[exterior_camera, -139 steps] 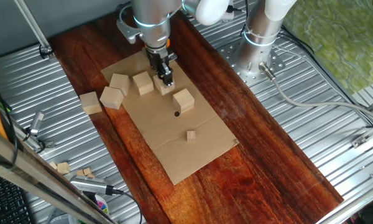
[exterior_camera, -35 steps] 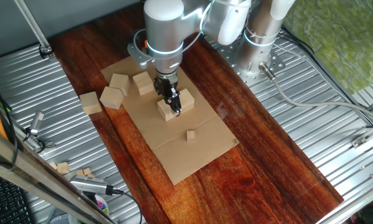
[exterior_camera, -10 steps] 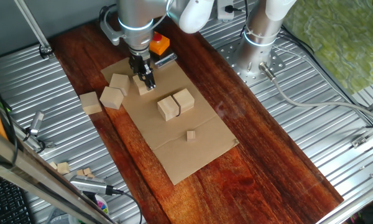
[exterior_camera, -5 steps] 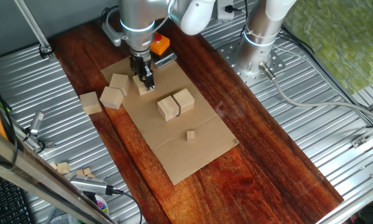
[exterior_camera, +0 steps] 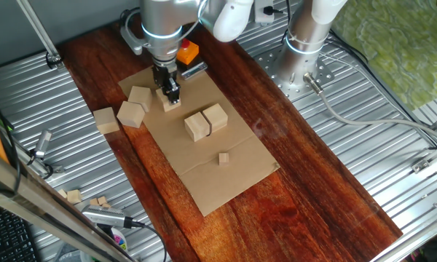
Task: Stack the blocks into a pyramid shape
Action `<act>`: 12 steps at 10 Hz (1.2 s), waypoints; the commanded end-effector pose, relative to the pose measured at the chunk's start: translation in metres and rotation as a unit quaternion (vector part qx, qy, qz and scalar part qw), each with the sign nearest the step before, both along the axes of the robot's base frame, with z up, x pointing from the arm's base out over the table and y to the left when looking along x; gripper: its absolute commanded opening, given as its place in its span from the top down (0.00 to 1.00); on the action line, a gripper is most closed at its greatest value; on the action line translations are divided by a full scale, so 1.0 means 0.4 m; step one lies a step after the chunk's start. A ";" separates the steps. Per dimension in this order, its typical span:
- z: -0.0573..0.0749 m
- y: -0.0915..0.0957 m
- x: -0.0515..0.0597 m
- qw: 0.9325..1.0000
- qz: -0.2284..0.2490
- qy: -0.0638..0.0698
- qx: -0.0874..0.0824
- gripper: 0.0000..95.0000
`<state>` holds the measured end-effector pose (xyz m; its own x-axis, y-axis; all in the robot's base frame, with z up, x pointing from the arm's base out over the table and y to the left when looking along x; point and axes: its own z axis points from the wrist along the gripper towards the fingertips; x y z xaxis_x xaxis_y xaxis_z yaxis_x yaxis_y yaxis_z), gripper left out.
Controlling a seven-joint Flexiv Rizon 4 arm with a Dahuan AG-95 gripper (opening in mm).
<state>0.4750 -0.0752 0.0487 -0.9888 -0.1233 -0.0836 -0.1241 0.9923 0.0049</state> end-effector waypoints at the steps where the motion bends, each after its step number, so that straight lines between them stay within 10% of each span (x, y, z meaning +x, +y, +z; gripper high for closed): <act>1: 0.007 0.004 0.003 1.000 -0.003 0.005 0.007 1.00; 12: 0.174 0.197 0.021 0.999 0.004 0.033 0.008 1.00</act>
